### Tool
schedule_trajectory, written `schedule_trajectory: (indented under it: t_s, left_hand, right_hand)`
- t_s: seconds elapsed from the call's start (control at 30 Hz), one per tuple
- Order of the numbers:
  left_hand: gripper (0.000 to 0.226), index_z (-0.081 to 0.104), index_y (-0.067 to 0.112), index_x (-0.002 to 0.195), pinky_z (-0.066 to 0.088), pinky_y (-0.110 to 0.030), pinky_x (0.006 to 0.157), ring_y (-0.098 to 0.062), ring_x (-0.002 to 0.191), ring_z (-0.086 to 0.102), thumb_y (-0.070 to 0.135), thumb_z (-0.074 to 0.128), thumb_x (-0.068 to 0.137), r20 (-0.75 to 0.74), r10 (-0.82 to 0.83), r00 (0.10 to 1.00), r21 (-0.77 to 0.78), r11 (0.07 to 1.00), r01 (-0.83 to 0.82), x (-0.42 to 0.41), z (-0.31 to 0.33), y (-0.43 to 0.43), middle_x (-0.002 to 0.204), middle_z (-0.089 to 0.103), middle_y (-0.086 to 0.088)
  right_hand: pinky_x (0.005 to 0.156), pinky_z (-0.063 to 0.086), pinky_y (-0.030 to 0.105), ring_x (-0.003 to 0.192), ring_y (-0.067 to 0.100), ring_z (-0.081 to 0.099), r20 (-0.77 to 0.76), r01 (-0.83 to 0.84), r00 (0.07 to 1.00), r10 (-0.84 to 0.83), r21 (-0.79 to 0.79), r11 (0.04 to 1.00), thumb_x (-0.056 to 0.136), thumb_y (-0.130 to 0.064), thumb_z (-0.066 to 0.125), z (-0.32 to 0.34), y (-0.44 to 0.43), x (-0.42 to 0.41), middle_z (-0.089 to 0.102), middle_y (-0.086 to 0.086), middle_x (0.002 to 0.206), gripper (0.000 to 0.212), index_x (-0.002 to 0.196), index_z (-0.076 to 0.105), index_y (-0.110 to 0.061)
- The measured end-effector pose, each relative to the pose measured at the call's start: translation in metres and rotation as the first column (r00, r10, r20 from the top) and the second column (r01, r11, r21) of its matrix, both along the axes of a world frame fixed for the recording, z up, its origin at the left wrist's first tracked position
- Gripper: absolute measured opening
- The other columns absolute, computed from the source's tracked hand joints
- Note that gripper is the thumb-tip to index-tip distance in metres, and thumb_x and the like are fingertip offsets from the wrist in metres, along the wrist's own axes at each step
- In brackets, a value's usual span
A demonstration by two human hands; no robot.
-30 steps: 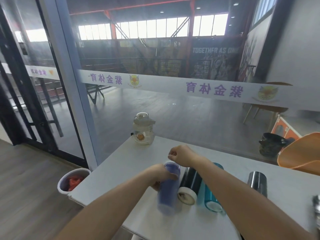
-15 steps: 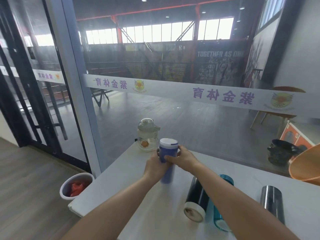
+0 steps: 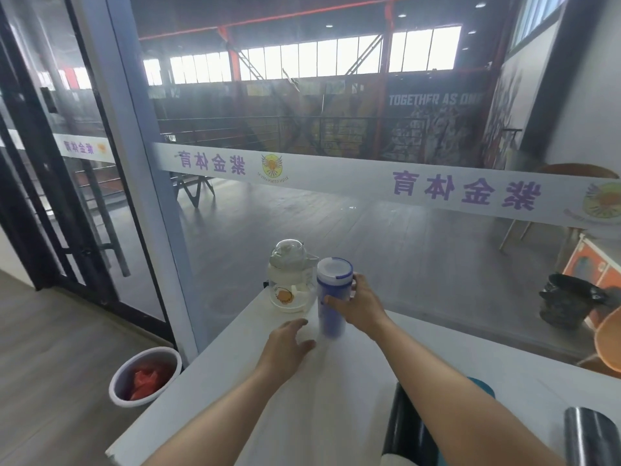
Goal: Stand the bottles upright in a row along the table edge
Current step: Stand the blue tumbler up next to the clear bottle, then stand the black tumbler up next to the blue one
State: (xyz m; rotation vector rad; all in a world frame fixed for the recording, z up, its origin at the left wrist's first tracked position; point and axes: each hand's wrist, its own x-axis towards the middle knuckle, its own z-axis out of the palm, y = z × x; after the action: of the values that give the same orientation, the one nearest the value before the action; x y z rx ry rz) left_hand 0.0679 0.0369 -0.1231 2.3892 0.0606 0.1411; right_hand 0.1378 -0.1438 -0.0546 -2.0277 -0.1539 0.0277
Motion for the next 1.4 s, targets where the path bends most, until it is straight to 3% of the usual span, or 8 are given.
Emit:
schedule_trajectory:
  t_s: [0.33, 0.5, 0.57, 0.7, 0.9, 1.07, 1.23, 1.4]
  left_hand:
    - [0.046, 0.062, 0.021, 0.132, 0.043, -0.032, 0.103, -0.023, 0.125, 0.052, 0.042, 0.068, 0.092, -0.037, -0.046, 0.998, 0.183, 0.982, 0.052, 0.020, -0.027, 0.010, 0.134, 0.060, 0.000]
    - [0.046, 0.063, 0.021, 0.130, 0.045, -0.032, 0.101, -0.022, 0.119, 0.058, 0.046, 0.066, 0.092, -0.034, -0.027, 0.999, 0.132, 0.991, 0.031, 0.014, -0.013, -0.005, 0.133, 0.060, 0.000]
    - [0.043, 0.064, 0.018, 0.129, 0.047, -0.031, 0.097, -0.021, 0.113, 0.060, 0.045, 0.063, 0.095, -0.039, -0.060, 0.997, 0.137, 0.988, 0.065, 0.008, -0.002, -0.017, 0.129, 0.063, -0.001]
    - [0.042, 0.067, 0.015, 0.118, 0.053, -0.035, 0.089, -0.021, 0.098, 0.064, 0.050, 0.056, 0.097, -0.171, -0.125, 0.977, 0.102, 0.984, 0.144, -0.017, 0.026, -0.060, 0.113, 0.070, -0.003]
    - [0.071, 0.064, 0.009, 0.120, 0.062, -0.035, 0.085, -0.022, 0.093, 0.073, 0.071, 0.051, 0.090, -0.521, -0.218, 0.825, -0.025, 0.970, 0.240, -0.060, 0.045, -0.135, 0.109, 0.073, -0.008]
    - [0.066, 0.054, 0.012, 0.120, 0.061, -0.030, 0.069, -0.019, 0.075, 0.069, 0.064, 0.069, 0.083, -0.564, -0.214, 0.798, -0.021, 0.969, 0.245, -0.094, 0.055, -0.163, 0.104, 0.070, -0.009]
    - [0.067, 0.051, 0.012, 0.126, 0.062, -0.040, 0.082, -0.025, 0.092, 0.071, 0.050, 0.079, 0.079, -0.539, -0.174, 0.824, -0.124, 0.984, 0.127, -0.099, 0.054, -0.167, 0.111, 0.068, -0.011]
    - [0.067, 0.046, 0.012, 0.124, 0.062, -0.041, 0.078, -0.025, 0.087, 0.069, 0.044, 0.083, 0.078, -0.504, -0.078, 0.860, -0.295, 0.952, -0.087, -0.093, 0.048, -0.159, 0.104, 0.064, -0.010]
  right_hand:
    - [0.090, 0.056, 0.052, 0.111, 0.028, 0.060, -0.028, 0.052, 0.998, -0.051, 0.034, 0.998, 0.070, -0.046, 0.083, -0.007, 0.009, 0.038, 0.058, -0.002, 0.126, 0.083, 0.138, 0.037, -0.033]
    - [0.099, 0.048, 0.040, 0.122, 0.026, 0.056, -0.056, 0.023, 0.998, -0.026, -0.066, 0.998, 0.072, -0.047, 0.081, -0.004, -0.002, 0.028, 0.055, 0.003, 0.138, 0.091, 0.148, 0.033, -0.031]
    - [0.094, 0.046, 0.031, 0.120, 0.024, 0.058, -0.033, 0.041, 0.998, -0.048, -0.184, 0.982, 0.082, -0.041, 0.076, 0.003, -0.015, 0.020, 0.059, 0.004, 0.136, 0.070, 0.143, 0.048, -0.020]
    - [0.075, 0.041, 0.023, 0.095, 0.022, 0.067, 0.049, 0.095, 0.995, -0.083, -0.330, 0.939, 0.093, -0.027, 0.063, 0.024, -0.057, -0.017, 0.075, 0.006, 0.101, 0.022, 0.104, 0.075, -0.012]
    - [0.085, 0.053, 0.034, 0.092, 0.022, 0.067, 0.014, 0.064, 0.998, -0.065, -0.481, 0.874, 0.090, -0.025, 0.058, 0.037, -0.122, -0.090, 0.075, 0.005, 0.098, 0.024, 0.097, 0.078, -0.012]
    - [0.085, 0.056, 0.039, 0.088, 0.023, 0.068, 0.009, 0.104, 0.994, -0.112, -0.452, 0.886, 0.090, -0.021, 0.054, 0.034, -0.153, -0.129, 0.076, 0.004, 0.094, 0.025, 0.094, 0.077, -0.011]
    - [0.086, 0.056, 0.042, 0.091, 0.027, 0.067, 0.001, 0.106, 0.993, -0.119, -0.474, 0.874, 0.093, -0.024, 0.054, 0.027, -0.166, -0.144, 0.074, 0.009, 0.097, 0.027, 0.095, 0.075, -0.006]
    - [0.080, 0.049, 0.031, 0.090, 0.018, 0.064, -0.040, 0.083, 0.992, -0.116, -0.484, 0.871, 0.095, -0.044, 0.059, 0.026, -0.162, -0.141, 0.072, 0.005, 0.104, 0.038, 0.107, 0.073, -0.010]
